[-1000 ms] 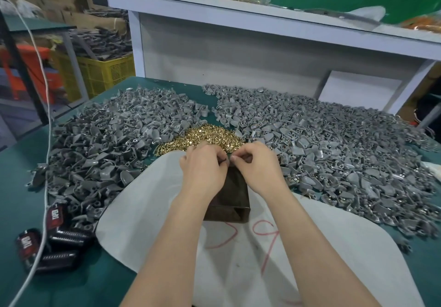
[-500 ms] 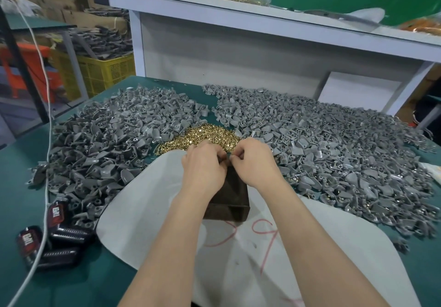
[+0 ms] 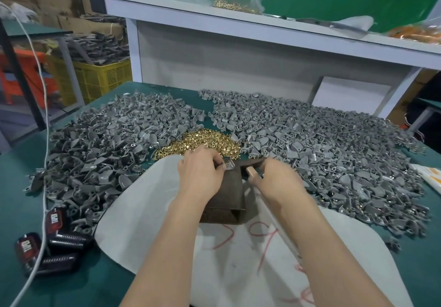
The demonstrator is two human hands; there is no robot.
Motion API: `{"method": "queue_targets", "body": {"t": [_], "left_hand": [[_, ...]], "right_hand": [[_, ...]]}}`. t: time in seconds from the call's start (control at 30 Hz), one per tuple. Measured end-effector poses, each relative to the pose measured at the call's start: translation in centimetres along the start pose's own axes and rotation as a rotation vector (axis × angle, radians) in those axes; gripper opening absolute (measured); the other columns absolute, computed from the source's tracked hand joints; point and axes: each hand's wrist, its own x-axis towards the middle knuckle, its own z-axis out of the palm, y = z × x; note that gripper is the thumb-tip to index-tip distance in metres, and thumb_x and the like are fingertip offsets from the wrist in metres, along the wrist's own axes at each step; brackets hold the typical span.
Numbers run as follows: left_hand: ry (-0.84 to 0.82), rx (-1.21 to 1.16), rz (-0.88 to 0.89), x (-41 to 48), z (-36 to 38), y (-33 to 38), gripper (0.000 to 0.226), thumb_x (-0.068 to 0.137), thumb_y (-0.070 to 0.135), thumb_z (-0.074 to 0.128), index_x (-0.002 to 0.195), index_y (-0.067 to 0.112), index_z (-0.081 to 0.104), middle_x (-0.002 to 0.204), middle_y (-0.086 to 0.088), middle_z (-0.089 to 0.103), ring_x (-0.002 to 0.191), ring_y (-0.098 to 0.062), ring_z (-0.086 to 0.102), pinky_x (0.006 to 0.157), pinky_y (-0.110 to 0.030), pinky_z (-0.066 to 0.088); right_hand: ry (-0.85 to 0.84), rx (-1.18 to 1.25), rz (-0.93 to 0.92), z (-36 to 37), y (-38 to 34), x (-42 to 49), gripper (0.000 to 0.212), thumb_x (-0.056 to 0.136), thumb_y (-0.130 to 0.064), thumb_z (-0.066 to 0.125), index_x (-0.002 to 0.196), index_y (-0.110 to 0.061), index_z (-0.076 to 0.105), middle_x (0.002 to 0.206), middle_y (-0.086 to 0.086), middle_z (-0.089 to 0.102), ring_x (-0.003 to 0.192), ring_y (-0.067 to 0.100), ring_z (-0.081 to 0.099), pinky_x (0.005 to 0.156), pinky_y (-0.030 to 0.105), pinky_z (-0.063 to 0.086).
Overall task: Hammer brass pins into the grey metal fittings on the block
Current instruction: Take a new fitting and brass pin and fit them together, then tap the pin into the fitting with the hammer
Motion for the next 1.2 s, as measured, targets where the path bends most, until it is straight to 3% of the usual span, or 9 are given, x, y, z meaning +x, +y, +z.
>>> {"method": "queue_targets", "body": {"t": [0.13,0.3,0.4,0.5,0.63,0.73,0.9,1.07,1.2], "left_hand": [[-0.009,-0.001,0.003,0.1,0.0,0.0,0.005,0.089,0.026,0.063,0.088,0.024,0.068,0.106,0.003,0.062,0.107,-0.024,0.052,0.089,-0.039,0.044],[-0.014,-0.006,0.002,0.1,0.0,-0.1,0.005,0.089,0.027,0.063,0.088,0.025,0.067,0.104,0.003,0.062,0.106,-0.024,0.052,0.087,-0.039,0.045],[-0.019,-0.011,0.001,0.1,-0.1,-0.2,0.004,0.089,0.027,0.063,0.088,0.026,0.067,0.102,0.002,0.065,0.104,-0.024,0.055,0.088,-0.041,0.047],[-0.012,-0.010,-0.005,0.1,-0.1,-0.3,0.004,0.088,0.027,0.063,0.089,0.026,0.067,0.101,0.002,0.066,0.103,-0.023,0.056,0.087,-0.041,0.048],[-0.015,-0.024,-0.019,0.1,-0.1,-0.2,0.003,0.087,0.024,0.064,0.087,0.026,0.066,0.100,0.002,0.066,0.102,-0.023,0.055,0.087,-0.040,0.047],[-0.001,-0.040,-0.029,0.1,0.0,-0.3,0.001,0.086,0.025,0.066,0.086,0.025,0.066,0.099,0.002,0.066,0.102,-0.024,0.056,0.086,-0.039,0.047],[0.008,-0.063,-0.050,0.1,0.0,-0.2,0.012,0.086,0.023,0.067,0.076,0.027,0.060,0.086,0.001,0.065,0.098,-0.027,0.058,0.085,-0.040,0.049],[0.018,-0.077,-0.030,0.2,0.0,-0.1,0.005,0.085,0.019,0.067,0.087,0.017,0.071,0.089,-0.002,0.069,0.093,-0.027,0.061,0.083,-0.039,0.050],[0.027,-0.097,-0.023,0.1,0.0,-0.1,0.007,0.086,0.018,0.067,0.079,0.019,0.067,0.079,-0.001,0.066,0.089,-0.027,0.062,0.081,-0.038,0.051]], "right_hand": [[-0.111,-0.057,0.020,0.8,-0.2,0.3,0.026,0.092,-0.023,0.050,0.070,-0.012,0.040,0.085,0.007,0.054,0.080,0.028,0.054,0.067,0.033,0.043],[-0.098,0.137,0.041,-1.5,0.4,0.8,0.026,0.094,-0.022,0.051,0.071,-0.013,0.042,0.089,0.012,0.057,0.079,0.027,0.057,0.063,0.033,0.044],[-0.026,0.197,0.011,-3.3,0.7,0.6,0.030,0.093,-0.019,0.053,0.065,-0.017,0.042,0.072,0.006,0.054,0.063,0.019,0.055,0.051,0.021,0.038],[0.045,0.264,0.019,-4.3,1.0,0.1,0.019,0.094,-0.023,0.051,0.082,-0.009,0.057,0.066,0.004,0.057,0.045,0.010,0.051,0.039,0.021,0.035],[0.060,0.336,-0.142,-4.5,0.6,-1.1,0.013,0.096,-0.021,0.048,0.090,-0.010,0.053,0.077,0.008,0.063,0.065,0.024,0.066,0.065,0.038,0.055],[0.160,0.290,-0.250,-4.8,0.4,-1.8,0.019,0.098,-0.026,0.043,0.102,-0.011,0.053,0.082,0.006,0.062,0.069,0.026,0.064,0.067,0.043,0.054],[0.443,0.305,-0.407,-5.0,-0.6,-2.9,0.038,0.098,-0.026,0.045,0.136,-0.031,0.044,0.111,0.004,0.066,0.082,0.022,0.062,0.070,0.032,0.051],[0.179,0.015,-0.461,-3.6,-1.1,-3.2,0.039,0.100,-0.023,0.040,0.138,-0.030,0.044,0.134,-0.008,0.055,0.111,0.024,0.059,0.090,0.034,0.047],[0.567,0.322,-0.421,-4.8,-0.4,-2.7,0.038,0.099,-0.026,0.045,0.136,-0.034,0.046,0.107,-0.012,0.066,0.073,0.012,0.061,0.072,0.027,0.052]]}}
